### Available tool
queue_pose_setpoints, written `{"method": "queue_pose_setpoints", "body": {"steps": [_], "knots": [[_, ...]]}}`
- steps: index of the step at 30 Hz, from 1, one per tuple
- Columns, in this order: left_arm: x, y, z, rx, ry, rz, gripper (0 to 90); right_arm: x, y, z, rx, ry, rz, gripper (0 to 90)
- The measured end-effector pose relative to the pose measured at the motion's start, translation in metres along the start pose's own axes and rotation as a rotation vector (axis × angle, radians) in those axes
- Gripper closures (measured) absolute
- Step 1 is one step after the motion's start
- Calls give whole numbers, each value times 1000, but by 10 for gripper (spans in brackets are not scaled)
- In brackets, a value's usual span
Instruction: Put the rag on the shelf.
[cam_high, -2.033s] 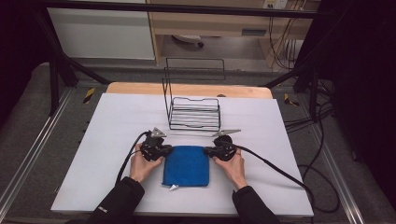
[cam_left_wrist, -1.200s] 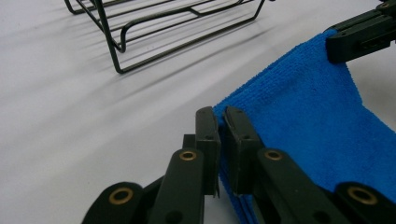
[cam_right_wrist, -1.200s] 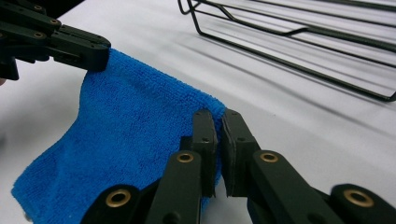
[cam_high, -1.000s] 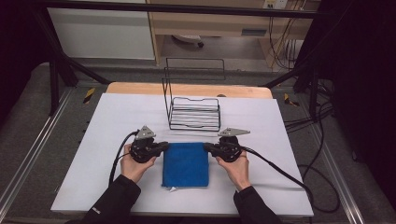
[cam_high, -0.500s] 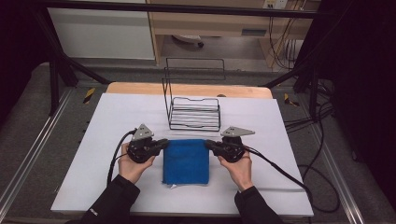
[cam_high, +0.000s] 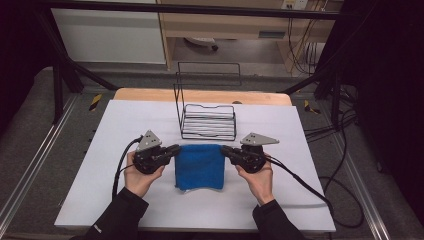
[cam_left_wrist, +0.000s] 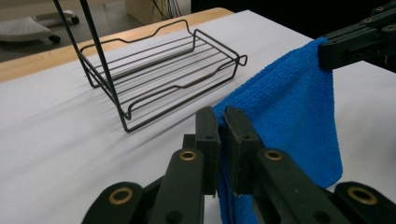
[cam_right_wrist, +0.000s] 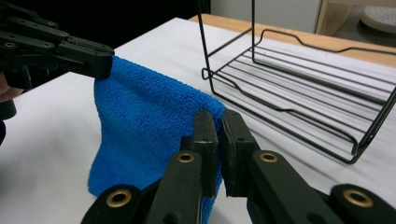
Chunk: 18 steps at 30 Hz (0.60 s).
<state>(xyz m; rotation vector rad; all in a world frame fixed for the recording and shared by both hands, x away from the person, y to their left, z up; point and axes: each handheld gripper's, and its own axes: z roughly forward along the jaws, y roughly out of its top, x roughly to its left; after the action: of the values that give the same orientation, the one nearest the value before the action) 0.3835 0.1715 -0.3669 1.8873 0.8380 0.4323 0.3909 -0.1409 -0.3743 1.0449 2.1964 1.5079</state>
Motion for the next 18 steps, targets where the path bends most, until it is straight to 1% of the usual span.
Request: {"method": "queue_pose_setpoints", "body": {"steps": [6, 12, 14, 18], "knots": [[-4, 6, -5, -30, 2, 13, 846, 4, 8, -9, -40, -5, -26, 859], [-7, 12, -11, -64, 2, 20, 846, 6, 12, -14, -61, -11, -38, 860], [-8, 13, -12, -71, 7, 24, 846, 7, 15, -17, -71, -12, -53, 860], [-9, 16, -13, -81, 7, 26, 846, 9, 19, -21, -88, -13, -66, 861]]}}
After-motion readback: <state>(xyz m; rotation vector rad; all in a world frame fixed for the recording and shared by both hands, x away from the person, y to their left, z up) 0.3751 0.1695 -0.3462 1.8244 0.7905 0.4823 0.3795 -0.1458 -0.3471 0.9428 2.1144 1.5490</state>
